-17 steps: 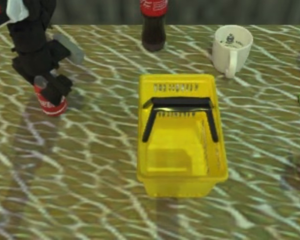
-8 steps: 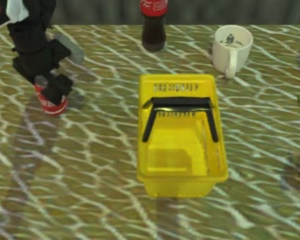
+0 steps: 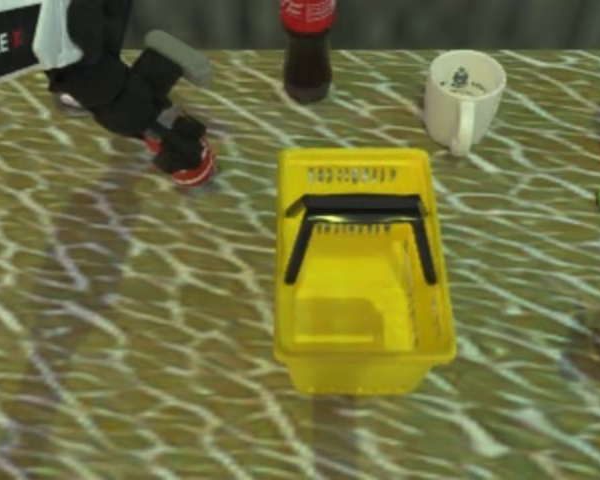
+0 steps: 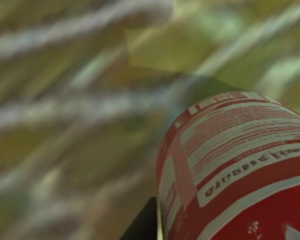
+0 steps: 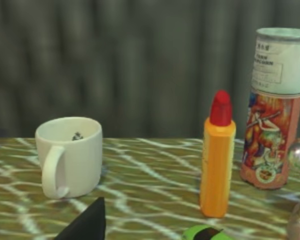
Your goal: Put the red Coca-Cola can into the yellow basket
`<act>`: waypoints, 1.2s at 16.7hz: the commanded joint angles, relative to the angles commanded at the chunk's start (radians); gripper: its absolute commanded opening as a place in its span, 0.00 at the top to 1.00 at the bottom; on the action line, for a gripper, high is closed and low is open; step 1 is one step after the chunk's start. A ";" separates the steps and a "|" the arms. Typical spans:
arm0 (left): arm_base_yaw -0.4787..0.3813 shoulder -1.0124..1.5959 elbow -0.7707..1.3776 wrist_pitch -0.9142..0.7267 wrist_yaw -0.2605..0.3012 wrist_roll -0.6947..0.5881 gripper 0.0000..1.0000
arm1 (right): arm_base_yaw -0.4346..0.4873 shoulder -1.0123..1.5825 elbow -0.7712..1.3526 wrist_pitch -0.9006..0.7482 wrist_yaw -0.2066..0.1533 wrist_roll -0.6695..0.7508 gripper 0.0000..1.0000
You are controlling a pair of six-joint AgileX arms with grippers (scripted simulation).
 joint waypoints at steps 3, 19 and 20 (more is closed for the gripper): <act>-0.029 -0.036 -0.103 0.292 0.186 -0.094 1.00 | 0.000 0.000 0.000 0.000 0.000 0.000 0.00; -0.141 -0.285 -0.587 1.488 0.956 -0.504 1.00 | 0.000 0.000 0.000 0.000 0.000 0.000 0.00; -0.141 -0.285 -0.587 1.488 0.956 -0.504 1.00 | 0.000 0.000 0.000 0.000 0.000 0.000 0.00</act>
